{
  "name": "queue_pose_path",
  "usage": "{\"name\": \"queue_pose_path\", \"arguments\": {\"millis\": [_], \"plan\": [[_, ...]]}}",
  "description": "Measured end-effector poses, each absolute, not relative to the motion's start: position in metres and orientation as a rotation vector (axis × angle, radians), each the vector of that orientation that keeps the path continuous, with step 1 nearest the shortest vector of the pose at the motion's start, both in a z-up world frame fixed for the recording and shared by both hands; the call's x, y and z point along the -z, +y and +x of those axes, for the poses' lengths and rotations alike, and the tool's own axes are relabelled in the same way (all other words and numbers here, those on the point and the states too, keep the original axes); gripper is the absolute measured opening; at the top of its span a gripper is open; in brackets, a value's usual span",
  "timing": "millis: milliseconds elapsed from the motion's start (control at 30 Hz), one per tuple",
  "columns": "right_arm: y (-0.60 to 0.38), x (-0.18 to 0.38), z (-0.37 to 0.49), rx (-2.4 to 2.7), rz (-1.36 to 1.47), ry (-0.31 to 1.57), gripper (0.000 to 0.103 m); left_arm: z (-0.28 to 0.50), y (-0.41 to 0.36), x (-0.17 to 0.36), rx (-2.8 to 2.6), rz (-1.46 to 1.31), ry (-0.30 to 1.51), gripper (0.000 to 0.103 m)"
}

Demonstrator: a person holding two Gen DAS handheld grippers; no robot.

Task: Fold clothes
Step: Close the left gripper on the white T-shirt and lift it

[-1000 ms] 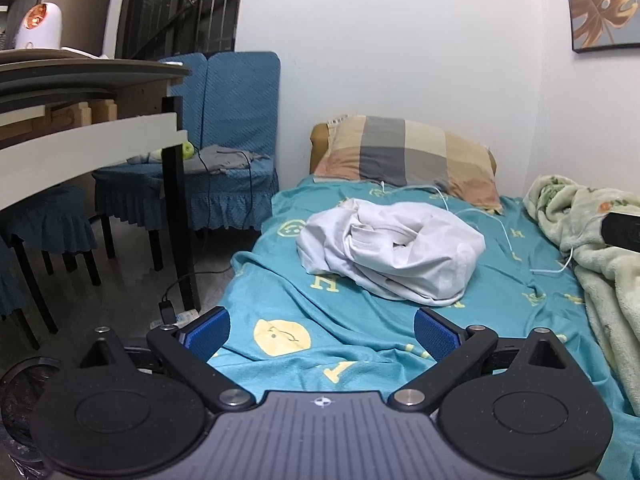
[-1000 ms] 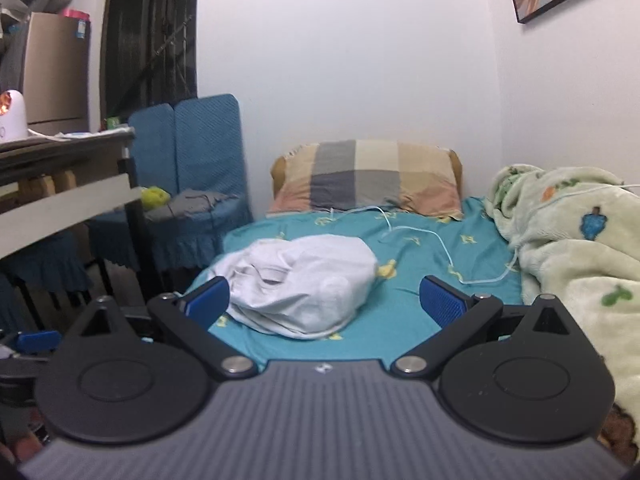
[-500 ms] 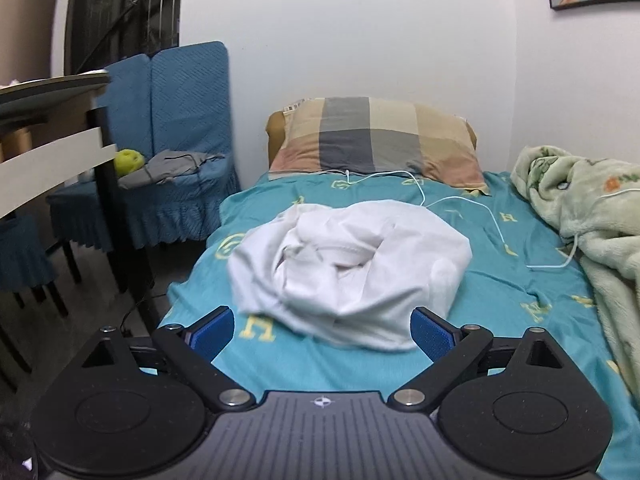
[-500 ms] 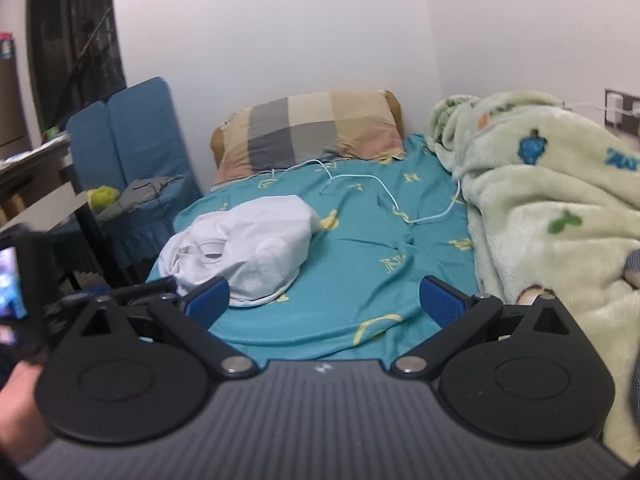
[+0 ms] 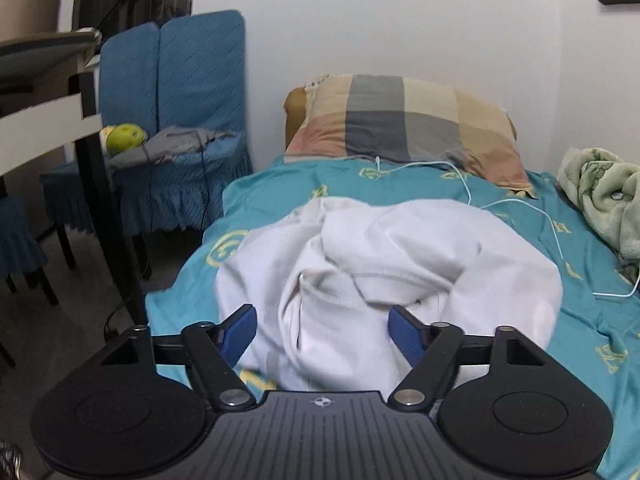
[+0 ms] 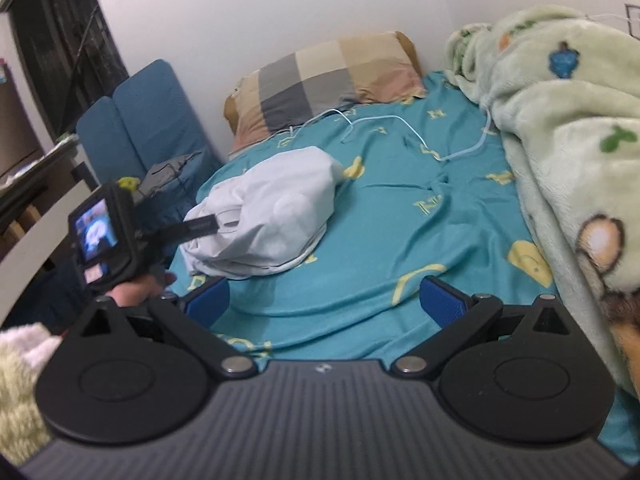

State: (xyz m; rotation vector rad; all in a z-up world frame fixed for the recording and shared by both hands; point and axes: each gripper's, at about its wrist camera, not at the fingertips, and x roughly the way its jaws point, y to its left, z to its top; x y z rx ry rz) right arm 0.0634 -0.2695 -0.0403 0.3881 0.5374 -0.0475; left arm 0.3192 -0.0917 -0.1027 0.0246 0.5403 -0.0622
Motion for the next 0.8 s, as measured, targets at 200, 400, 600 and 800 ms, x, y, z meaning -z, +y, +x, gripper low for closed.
{"name": "queue_pose_path", "arguments": {"millis": [200,400,600,800], "plan": [[-0.264,0.050,0.076,0.027,0.359,0.558,0.103,0.323,-0.102,0.101,0.149,0.031,0.563,0.007],[-0.265,0.051,0.069,0.019,0.387,0.529,0.103,0.272,-0.100,0.051,0.265,-0.023,0.447,0.004],[-0.271,0.038,0.049,0.011,0.433,0.460,0.103,0.173,-0.088,0.009,0.372,-0.010,0.368,0.004],[-0.261,0.020,0.035,-0.097,0.451,0.422,0.103,0.075,-0.057,0.013,0.386,-0.035,0.442,0.004]]}}
